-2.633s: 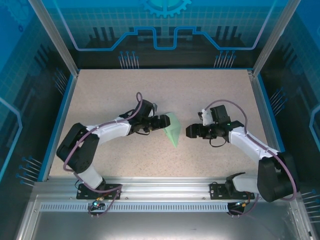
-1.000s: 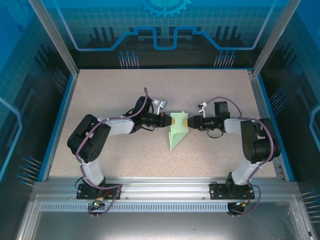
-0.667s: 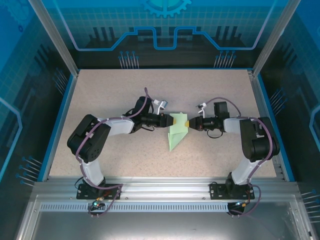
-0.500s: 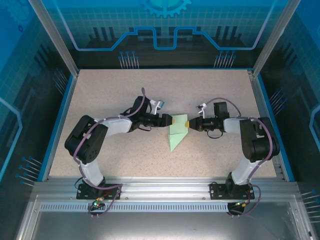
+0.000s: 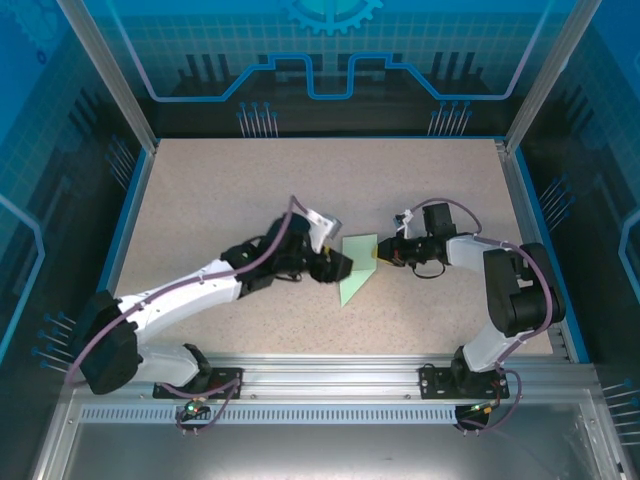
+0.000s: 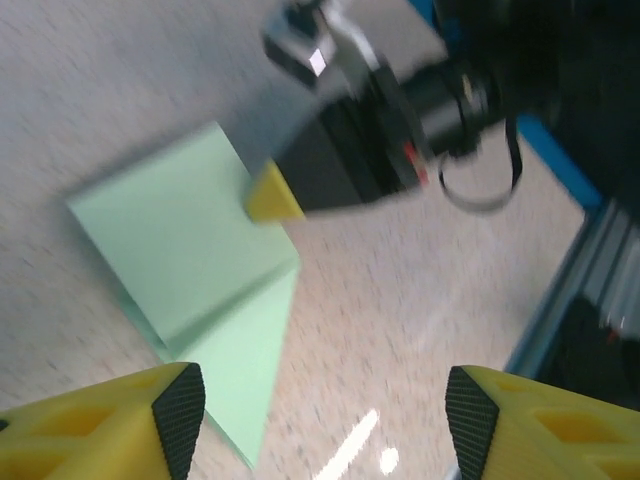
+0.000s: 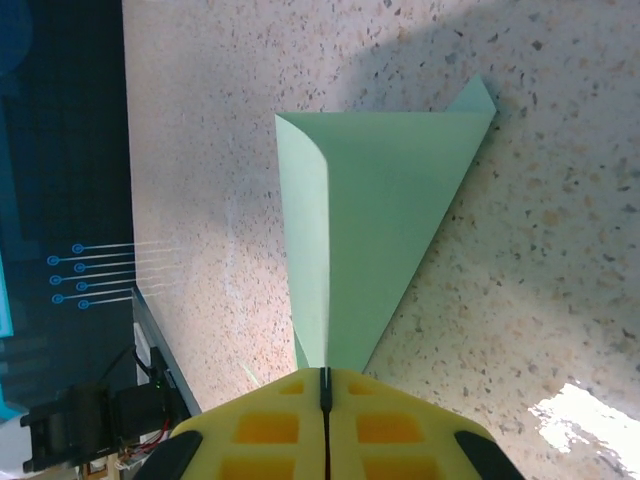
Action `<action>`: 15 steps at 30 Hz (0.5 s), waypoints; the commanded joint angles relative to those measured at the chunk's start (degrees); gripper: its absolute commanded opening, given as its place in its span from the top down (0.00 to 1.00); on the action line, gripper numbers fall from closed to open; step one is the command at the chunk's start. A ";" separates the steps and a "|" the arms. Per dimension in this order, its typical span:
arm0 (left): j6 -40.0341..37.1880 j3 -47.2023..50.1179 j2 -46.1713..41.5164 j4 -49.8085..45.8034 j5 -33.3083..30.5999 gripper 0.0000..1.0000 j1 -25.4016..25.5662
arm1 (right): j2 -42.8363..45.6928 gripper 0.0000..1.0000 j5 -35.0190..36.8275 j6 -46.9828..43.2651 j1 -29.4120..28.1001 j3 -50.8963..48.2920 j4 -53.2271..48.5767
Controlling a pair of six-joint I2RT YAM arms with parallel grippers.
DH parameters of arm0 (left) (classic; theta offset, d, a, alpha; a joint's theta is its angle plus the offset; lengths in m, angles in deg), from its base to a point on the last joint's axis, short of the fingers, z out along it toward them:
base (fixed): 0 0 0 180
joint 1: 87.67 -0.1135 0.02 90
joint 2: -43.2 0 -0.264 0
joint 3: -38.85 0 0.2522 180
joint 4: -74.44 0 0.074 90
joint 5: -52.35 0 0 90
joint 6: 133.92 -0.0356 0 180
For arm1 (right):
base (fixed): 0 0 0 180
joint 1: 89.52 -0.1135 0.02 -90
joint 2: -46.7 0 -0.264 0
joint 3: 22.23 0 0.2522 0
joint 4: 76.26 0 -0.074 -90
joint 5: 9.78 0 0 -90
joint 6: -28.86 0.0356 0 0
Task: Fold a paper plane with a square sheet of paper (fold left side to right side)
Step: Fold the wing for the fifth time at the center of the table.
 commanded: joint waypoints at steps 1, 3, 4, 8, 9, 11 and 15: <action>0.99 0.80 4.07 -4.68 -8.21 0.31 5.79 | 0.78 0.93 2.74 2.39 -1.56 2.81 -5.49; 1.38 -1.22 8.16 -5.85 -12.17 0.28 8.95 | 0.42 0.93 3.45 2.98 -1.68 3.16 -6.16; 1.57 -2.89 10.44 -6.85 -14.20 0.27 10.16 | 0.15 0.93 3.57 3.39 -1.69 3.21 -6.23; 1.45 -10.41 18.90 -12.43 -21.38 0.25 13.58 | -0.30 0.93 3.82 4.40 -1.99 3.49 -6.46; 1.42 -12.25 20.88 -14.24 -23.69 0.25 14.36 | -0.41 0.93 3.95 4.41 -2.10 3.59 -6.75; 1.65 -15.50 24.02 -17.30 -26.99 0.25 15.29 | -0.55 0.93 4.13 4.41 -2.30 3.57 -6.83; 1.60 -20.31 29.51 -22.06 -31.93 0.26 16.88 | -0.95 0.93 4.17 4.50 -2.50 3.65 -6.77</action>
